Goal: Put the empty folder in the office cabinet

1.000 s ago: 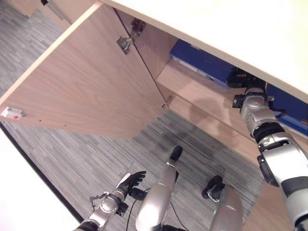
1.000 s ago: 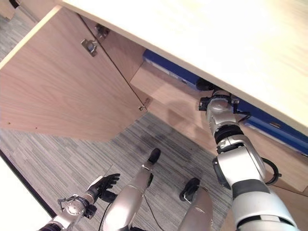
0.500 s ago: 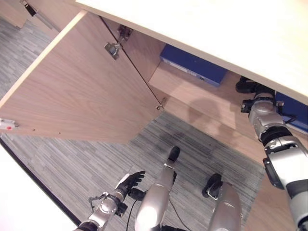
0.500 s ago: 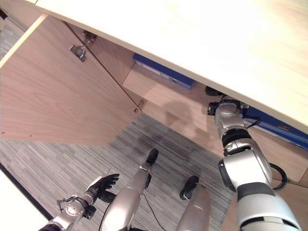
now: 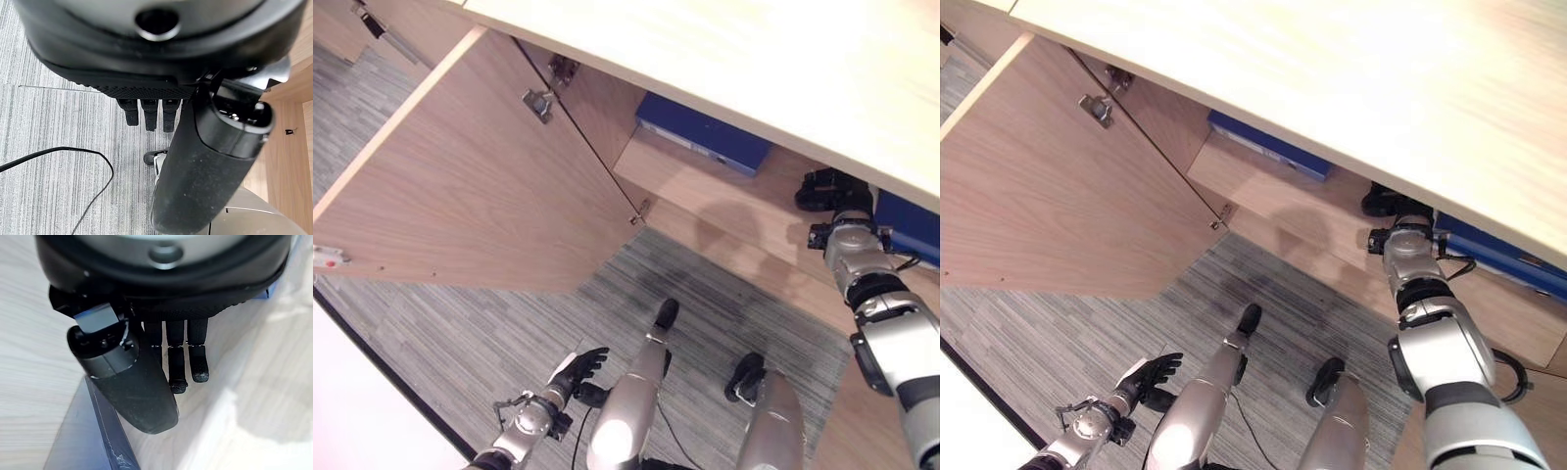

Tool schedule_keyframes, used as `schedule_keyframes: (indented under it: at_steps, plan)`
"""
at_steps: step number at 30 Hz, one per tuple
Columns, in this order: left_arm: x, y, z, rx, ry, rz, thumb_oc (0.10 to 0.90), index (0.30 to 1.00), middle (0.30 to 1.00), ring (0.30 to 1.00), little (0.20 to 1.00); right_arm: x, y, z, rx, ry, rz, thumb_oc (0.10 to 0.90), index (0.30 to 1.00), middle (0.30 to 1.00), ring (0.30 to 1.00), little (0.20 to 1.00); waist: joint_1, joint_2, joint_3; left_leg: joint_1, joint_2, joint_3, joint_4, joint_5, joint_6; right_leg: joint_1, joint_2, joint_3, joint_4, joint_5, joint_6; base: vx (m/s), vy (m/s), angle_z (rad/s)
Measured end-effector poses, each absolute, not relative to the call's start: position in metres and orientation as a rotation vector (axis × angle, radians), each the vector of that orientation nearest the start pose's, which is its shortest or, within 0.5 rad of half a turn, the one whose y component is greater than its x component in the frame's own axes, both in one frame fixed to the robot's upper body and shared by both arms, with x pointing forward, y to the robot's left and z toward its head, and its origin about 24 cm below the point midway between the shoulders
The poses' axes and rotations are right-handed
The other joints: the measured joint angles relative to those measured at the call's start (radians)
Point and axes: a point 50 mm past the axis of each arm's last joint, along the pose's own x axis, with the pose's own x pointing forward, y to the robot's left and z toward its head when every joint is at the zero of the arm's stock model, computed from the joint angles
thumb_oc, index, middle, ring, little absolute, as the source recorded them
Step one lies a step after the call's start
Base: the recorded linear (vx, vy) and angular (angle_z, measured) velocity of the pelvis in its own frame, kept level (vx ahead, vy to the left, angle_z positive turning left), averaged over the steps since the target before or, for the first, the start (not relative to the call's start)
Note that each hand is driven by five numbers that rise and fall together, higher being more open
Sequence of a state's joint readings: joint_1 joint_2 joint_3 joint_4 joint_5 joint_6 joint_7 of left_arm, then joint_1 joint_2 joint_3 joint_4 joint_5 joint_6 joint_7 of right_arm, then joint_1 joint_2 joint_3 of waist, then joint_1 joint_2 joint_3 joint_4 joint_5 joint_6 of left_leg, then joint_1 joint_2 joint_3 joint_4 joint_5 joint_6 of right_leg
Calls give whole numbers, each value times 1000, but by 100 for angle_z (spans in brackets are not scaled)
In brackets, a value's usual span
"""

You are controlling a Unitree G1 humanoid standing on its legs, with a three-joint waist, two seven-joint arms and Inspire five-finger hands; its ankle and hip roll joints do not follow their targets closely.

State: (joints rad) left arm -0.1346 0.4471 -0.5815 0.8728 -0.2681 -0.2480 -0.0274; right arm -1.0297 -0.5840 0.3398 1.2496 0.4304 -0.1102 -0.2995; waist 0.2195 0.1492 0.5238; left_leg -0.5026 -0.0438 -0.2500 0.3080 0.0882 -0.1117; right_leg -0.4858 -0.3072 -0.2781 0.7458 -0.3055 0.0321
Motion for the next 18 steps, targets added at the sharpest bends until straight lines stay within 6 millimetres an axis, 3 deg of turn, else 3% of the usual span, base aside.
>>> schedule_keyframes:
  at_steps: [18]
  plan:
    - [201,212,-97,397,624,-297,800,900,900,900,900,389,-293,151,-262,41,-508,400,300,300,300,300,1,-13,8,13,-1,6,-55,35,13,4,0,2,-40,30,10,-5,-2,0]
